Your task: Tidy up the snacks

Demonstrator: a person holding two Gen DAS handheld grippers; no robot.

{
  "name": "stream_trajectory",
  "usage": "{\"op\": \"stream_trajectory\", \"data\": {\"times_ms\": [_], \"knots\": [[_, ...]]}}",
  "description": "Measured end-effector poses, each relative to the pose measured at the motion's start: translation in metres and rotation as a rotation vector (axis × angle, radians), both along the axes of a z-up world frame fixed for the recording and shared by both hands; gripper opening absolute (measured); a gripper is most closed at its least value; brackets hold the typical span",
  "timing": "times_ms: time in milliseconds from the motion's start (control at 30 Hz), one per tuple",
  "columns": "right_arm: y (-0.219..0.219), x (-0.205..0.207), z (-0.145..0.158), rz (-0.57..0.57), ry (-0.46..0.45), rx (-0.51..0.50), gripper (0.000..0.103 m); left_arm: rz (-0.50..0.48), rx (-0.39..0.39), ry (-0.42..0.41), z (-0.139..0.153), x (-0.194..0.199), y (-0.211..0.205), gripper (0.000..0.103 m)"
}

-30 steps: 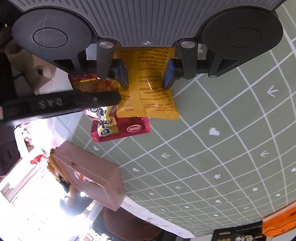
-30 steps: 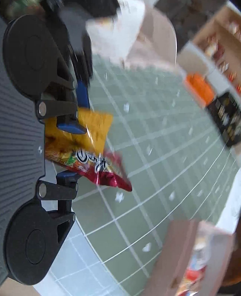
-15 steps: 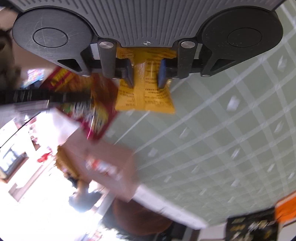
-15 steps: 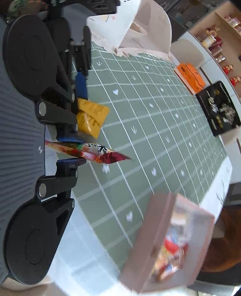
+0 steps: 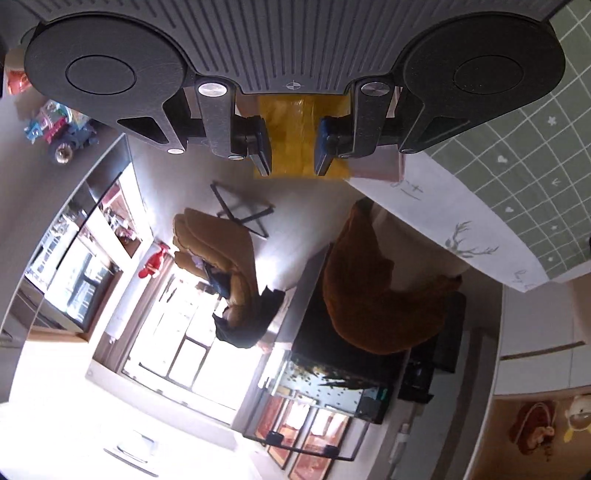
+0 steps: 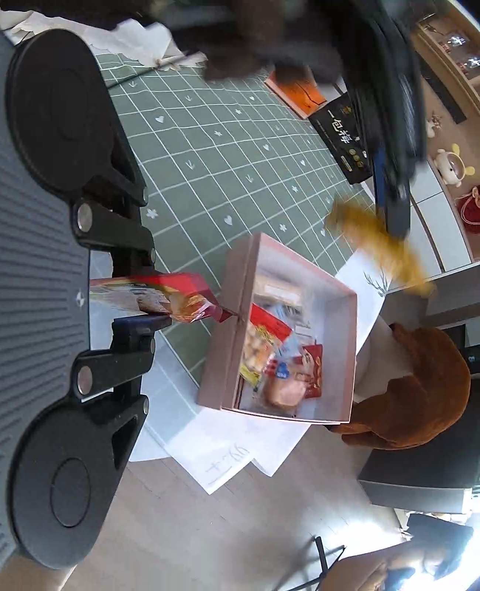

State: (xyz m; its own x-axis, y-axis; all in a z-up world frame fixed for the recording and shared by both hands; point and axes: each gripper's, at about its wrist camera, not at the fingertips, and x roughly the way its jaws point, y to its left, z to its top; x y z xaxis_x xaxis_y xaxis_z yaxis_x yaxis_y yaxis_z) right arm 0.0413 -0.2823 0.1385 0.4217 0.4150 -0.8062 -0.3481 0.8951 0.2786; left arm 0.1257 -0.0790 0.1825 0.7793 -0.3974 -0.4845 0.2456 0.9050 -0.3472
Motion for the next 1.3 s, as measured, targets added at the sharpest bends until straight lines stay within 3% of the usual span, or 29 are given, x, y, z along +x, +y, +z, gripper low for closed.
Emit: {"op": "stream_trajectory", "data": {"times_ms": [133, 267, 367, 467, 600, 767, 867, 967, 1067, 1167, 1300], "knots": [[-0.019, 0.016, -0.002, -0.028, 0.0, 0.061, 0.015, 0.057, -0.066, 0.027, -0.016, -0.003, 0.026, 0.029], [-0.022, 0.043, 0.013, -0.056, -0.052, 0.138, 0.015, 0.156, -0.022, 0.139, -0.051, -0.012, 0.048, 0.029], [-0.011, 0.073, 0.029, -0.083, -0.15, 0.218, 0.015, 0.201, -0.015, 0.186, -0.072, -0.03, 0.064, 0.029], [0.0, 0.11, 0.02, -0.163, -0.179, 0.293, 0.016, 0.235, 0.027, 0.217, -0.084, -0.049, 0.076, 0.029], [0.011, 0.124, -0.023, -0.292, -0.047, 0.198, 0.021, 0.221, 0.138, 0.215, -0.097, -0.087, 0.083, 0.029], [0.042, 0.052, -0.047, -0.27, -0.124, -0.022, 0.023, 0.177, 0.257, 0.198, -0.121, -0.124, 0.083, 0.029], [0.067, 0.015, -0.067, -0.243, -0.095, -0.038, 0.038, 0.169, 0.289, 0.192, -0.137, -0.136, 0.086, 0.029], [0.096, -0.009, -0.091, -0.23, -0.082, -0.05, 0.038, 0.192, 0.298, 0.209, -0.15, -0.138, 0.093, 0.029], [0.125, -0.021, -0.109, -0.25, -0.122, -0.091, 0.038, 0.181, 0.317, 0.161, -0.156, -0.138, 0.09, 0.029], [0.146, -0.026, -0.117, -0.286, -0.202, -0.149, 0.048, 0.139, 0.364, 0.097, -0.161, -0.136, 0.081, 0.032], [0.158, -0.032, -0.122, -0.297, -0.254, -0.224, 0.075, 0.138, 0.38, 0.064, -0.165, -0.135, 0.075, 0.033]]}}
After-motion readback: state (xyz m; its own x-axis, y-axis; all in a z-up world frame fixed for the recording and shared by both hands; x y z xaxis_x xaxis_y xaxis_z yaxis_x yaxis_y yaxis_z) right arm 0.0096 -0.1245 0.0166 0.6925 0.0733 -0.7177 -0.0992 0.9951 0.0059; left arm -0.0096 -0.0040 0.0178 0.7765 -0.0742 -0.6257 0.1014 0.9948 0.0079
